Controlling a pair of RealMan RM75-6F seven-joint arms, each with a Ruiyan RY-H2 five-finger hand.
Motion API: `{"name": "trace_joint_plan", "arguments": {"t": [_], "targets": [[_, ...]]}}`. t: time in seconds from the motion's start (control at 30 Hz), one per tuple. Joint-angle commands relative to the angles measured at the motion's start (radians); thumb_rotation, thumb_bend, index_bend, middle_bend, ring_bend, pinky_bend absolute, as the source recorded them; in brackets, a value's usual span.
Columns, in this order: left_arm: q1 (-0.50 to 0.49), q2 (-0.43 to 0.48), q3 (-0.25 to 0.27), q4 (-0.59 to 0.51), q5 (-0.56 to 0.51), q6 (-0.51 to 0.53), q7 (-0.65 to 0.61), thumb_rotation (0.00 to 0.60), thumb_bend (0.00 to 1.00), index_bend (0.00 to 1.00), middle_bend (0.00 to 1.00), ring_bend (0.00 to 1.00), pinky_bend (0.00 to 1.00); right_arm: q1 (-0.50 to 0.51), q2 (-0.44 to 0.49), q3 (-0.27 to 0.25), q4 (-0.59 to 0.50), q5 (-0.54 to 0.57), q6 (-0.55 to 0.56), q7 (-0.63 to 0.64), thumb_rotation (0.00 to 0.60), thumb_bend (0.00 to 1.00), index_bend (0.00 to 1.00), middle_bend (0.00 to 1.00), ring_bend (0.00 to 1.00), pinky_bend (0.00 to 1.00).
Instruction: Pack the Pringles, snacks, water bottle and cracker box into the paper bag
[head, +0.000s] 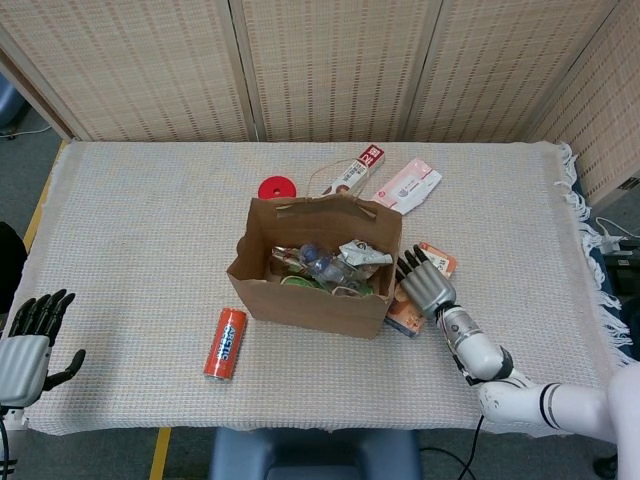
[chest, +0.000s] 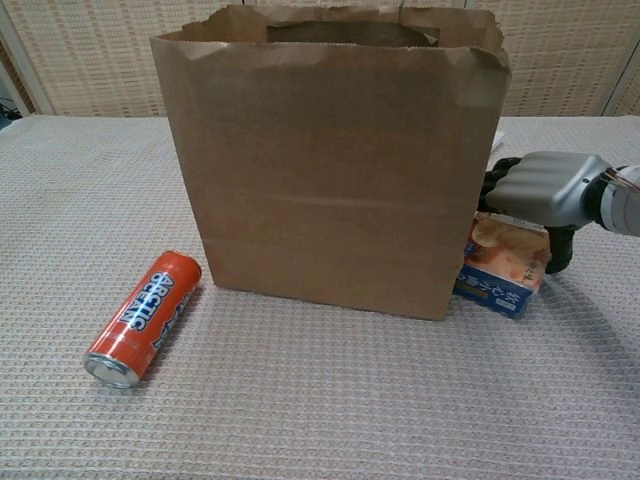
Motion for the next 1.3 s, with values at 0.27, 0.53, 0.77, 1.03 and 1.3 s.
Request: {"name": "trace_joint_plan", "arguments": {"t": [0.27,0.53,0.77,1.03,1.3], "targets": [[-0.001,0.001,0.001,0.003,0.002,-0.001,-0.008,0.6,0.34,0.0,0.0,0.0,0.0,0.019,-0.03,-0.02,0.006,0.023,0.0,0.008,0.6,0.05,0.15,0.18,0.19,0.21],[-0.001,0.001,0.0,0.002,0.0,-0.001,-0.004,0.6,0.34,0.0,0.0,0.0,0.0,-0.025,0.036,-0.032,-0.046,-0.151,0.055,0.139,0.6,0.22,0.55,0.55,0.61,0.61],[0.002,-0.003,-0.001,-0.001,-0.003,0.004,0.008,0.6,0.35,0.0,0.0,0.0,0.0,-0.096,0.223,-0.038,-0.206,-0.277,0.176,0.257,0.6,0.23,0.57,0.56,0.61,0.62],[0.003,-0.006,-0.003,-0.006,-0.007,0.007,0.023,0.6,0.35,0.0,0.0,0.0,0.0,-0.173,0.422,0.058,-0.338,-0.384,0.377,0.402,0.6,0.23,0.57,0.56,0.61,0.62],[0.004,-0.009,-0.003,-0.005,-0.006,0.009,0.026,0.6,0.35,0.0,0.0,0.0,0.0,-0.144,0.518,0.202,-0.471,-0.363,0.457,0.315,0.6,0.23,0.57,0.56,0.6,0.61]]}}
